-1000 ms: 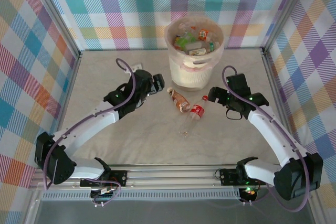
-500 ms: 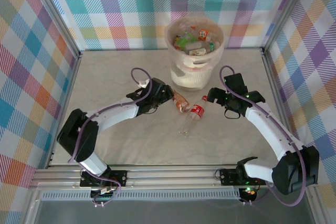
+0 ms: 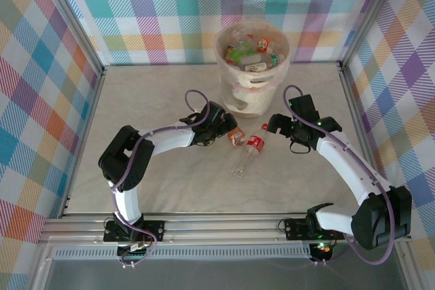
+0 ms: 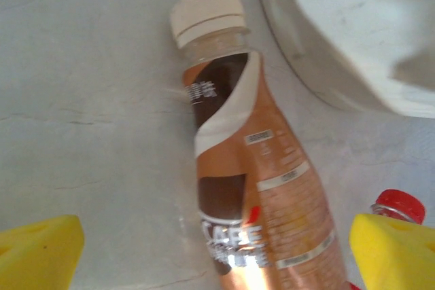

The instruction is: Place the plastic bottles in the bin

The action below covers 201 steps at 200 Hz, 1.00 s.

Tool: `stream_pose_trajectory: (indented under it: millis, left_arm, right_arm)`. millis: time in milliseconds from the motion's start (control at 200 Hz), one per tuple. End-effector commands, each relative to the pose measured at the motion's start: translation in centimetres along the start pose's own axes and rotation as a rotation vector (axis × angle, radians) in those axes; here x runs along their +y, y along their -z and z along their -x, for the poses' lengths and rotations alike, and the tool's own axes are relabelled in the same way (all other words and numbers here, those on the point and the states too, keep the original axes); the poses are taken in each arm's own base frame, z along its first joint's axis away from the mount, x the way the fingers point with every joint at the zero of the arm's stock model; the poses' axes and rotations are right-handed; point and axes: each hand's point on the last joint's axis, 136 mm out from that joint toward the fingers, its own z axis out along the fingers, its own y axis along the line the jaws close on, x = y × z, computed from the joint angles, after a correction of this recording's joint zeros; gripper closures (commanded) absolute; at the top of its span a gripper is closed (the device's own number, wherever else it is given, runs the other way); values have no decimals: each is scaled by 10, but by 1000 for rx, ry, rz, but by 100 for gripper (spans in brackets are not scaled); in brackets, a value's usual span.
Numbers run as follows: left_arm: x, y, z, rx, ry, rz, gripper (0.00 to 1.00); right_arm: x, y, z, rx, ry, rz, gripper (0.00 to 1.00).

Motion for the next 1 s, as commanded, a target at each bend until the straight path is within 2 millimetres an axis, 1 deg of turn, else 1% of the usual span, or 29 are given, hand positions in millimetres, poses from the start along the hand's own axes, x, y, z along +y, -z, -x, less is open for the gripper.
stream_pose_trajectory:
  millis: [0,105,190,305,410,510,630,770,810,860,930,990,1000]
  left_arm:
    - [-15,-8,-1,18,3,-38,0]
    - [-17,-14,-5,31,-1,-35,0]
    - [-14,-19,-8,41,1,-20,0]
    - [-7,-24,-14,56,2,7,5]
    - [3,-26,-18,70,16,43,13]
    - [14,-28,-23,80,24,79,16]
    - [29,-27,-25,77,31,126,22]
    - [43,-23,-25,62,26,184,33]
    - [47,-22,-24,58,22,200,34]
    - [50,-21,-24,53,18,214,38]
    - [54,-18,-22,43,11,233,45]
    - [54,-15,-17,21,-3,241,47]
    - [59,-13,-19,27,-9,264,48]
  right_arm:
    - [2,0,-3,11,-4,8,0]
    - [1,0,-3,11,-7,8,0]
    - [1,0,-4,11,-8,8,0]
    - [1,0,-4,11,-9,9,0]
    - [1,-1,-4,12,-12,11,0]
    - [2,-1,-4,13,-11,14,0]
    - [2,-1,-4,12,-13,13,0]
    - [2,0,-4,10,-14,14,0]
    - [2,0,-4,9,-14,15,0]
    - [2,1,-3,6,-14,17,0]
    - [2,1,-3,5,-15,17,0]
    - [2,1,-3,7,-14,17,0]
    - [2,0,-3,8,-15,15,0]
